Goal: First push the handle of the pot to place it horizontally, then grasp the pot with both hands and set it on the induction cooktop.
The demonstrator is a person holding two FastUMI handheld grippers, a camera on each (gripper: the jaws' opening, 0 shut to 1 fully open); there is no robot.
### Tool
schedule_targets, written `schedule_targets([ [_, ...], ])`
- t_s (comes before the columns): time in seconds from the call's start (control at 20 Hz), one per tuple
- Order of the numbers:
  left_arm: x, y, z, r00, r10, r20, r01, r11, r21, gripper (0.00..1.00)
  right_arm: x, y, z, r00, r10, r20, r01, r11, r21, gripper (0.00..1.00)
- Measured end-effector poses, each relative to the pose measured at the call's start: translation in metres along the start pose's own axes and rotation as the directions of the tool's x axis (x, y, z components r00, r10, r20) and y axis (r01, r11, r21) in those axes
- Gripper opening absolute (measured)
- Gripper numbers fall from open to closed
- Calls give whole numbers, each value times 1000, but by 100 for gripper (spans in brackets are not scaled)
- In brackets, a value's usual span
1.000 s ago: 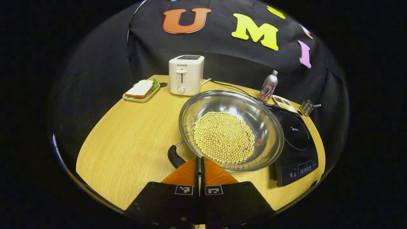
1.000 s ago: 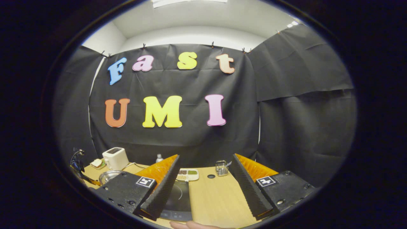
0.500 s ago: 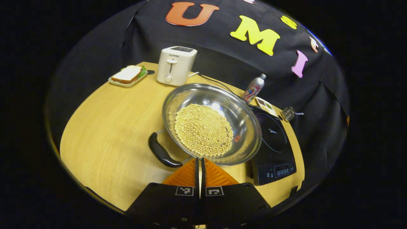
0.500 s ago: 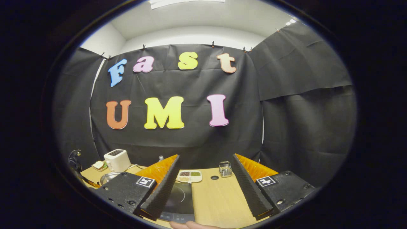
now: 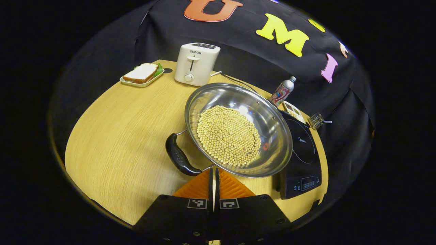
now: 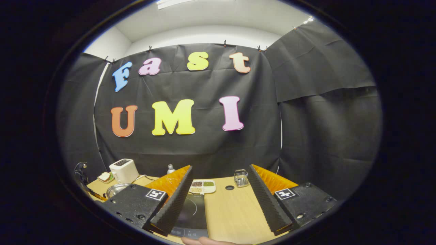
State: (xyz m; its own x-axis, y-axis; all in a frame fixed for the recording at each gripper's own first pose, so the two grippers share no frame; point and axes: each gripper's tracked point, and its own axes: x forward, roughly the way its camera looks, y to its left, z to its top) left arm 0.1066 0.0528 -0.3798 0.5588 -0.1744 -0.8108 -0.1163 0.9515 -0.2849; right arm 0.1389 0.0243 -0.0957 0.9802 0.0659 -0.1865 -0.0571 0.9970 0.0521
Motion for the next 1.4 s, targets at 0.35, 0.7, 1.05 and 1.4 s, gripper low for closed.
schedule_targets([
  [0.35,26,30,10,996,81,-38,-81,997,-5,0,9,4,-2,1000,4,1,-4,1000,0,96],
  [0.7,36,42,25,993,105,-45,-105,994,4,0,23,9,-13,1000,8,-27,-8,1000,15,100],
  [1.05,51,59,50,986,161,-46,-158,985,65,0,29,25,-22,999,20,-42,-21,1000,-11,96],
  [1.4,64,64,69,986,153,-67,-146,984,102,0,32,33,-32,998,16,-61,-17,1000,-13,97],
])
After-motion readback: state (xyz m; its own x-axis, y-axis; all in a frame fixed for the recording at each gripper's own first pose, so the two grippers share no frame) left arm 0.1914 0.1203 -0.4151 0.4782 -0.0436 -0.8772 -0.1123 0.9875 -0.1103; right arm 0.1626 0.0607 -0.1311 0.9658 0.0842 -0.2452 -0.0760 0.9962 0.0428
